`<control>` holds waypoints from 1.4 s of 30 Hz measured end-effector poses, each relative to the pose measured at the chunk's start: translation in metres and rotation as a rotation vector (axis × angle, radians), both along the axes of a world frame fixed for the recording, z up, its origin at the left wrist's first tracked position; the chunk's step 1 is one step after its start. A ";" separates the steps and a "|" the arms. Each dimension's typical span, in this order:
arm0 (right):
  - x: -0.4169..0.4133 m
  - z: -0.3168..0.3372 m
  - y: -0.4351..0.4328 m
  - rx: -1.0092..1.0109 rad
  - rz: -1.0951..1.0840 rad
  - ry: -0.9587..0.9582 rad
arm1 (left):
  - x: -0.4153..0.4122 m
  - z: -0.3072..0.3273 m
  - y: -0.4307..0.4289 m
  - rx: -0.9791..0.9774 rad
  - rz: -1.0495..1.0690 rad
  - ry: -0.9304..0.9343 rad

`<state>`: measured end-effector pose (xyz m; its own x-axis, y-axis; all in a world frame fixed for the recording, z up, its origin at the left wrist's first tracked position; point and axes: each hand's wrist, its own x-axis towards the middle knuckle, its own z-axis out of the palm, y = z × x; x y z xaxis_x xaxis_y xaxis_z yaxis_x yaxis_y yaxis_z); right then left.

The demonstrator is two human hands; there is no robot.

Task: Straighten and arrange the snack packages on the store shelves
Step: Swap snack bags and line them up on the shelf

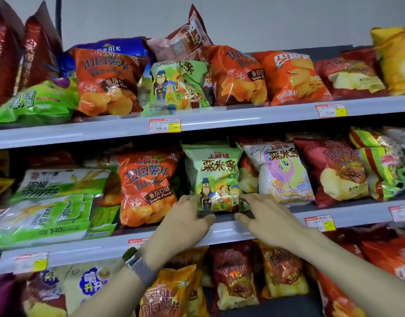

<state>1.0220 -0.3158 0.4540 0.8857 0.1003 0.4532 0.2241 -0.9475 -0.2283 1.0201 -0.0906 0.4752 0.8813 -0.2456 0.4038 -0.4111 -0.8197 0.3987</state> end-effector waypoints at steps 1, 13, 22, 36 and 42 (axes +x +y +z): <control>-0.007 -0.002 0.001 -0.017 -0.020 0.013 | -0.007 -0.003 0.003 0.017 -0.002 -0.012; -0.077 -0.021 -0.020 -0.146 -0.225 0.046 | -0.033 -0.034 -0.004 0.209 -0.084 0.047; -0.079 -0.017 -0.101 -0.154 -0.324 0.077 | -0.012 -0.027 -0.064 0.279 -0.087 0.027; -0.011 0.012 -0.273 0.122 -0.269 -0.266 | 0.054 0.017 -0.196 -0.083 0.043 -0.114; 0.027 0.016 -0.286 0.274 -0.079 -0.250 | 0.077 0.030 -0.223 -0.398 0.069 0.058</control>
<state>1.0491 -0.6022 0.4699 0.7443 -0.1190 0.6572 0.2337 -0.8754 -0.4232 1.0975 -0.3137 0.5050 0.9145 -0.0202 0.4042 -0.3281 -0.6217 0.7112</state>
